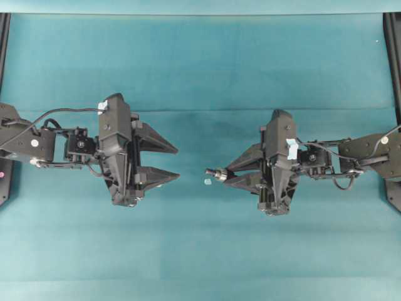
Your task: Insert the washer onto the shaft with both hands.
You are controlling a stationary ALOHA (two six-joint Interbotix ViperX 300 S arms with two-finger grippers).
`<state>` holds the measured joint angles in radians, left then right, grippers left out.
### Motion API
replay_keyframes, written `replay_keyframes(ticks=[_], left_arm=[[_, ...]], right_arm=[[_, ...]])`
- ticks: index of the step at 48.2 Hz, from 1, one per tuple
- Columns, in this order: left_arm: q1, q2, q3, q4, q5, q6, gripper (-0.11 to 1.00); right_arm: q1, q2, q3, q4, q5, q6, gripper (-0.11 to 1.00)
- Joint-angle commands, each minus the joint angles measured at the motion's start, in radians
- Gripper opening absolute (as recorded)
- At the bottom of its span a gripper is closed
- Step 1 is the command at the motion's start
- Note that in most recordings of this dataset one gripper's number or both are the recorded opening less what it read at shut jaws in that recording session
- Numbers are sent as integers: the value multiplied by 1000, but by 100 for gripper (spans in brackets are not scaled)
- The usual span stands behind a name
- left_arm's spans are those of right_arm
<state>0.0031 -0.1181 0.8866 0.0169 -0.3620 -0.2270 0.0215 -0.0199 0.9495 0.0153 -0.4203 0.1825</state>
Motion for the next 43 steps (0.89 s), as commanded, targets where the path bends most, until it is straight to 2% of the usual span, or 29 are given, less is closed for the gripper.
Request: replay_keyframes(ticks=[1,43], left_arm=[[-2,-9,-11,2,-5,-2,74],[-2,-6,-11,3,15,0,74]], right_arm=[[2,-12,-12,0,-6,-6,0],[0,-9,-18,-2,-6,-6,0]])
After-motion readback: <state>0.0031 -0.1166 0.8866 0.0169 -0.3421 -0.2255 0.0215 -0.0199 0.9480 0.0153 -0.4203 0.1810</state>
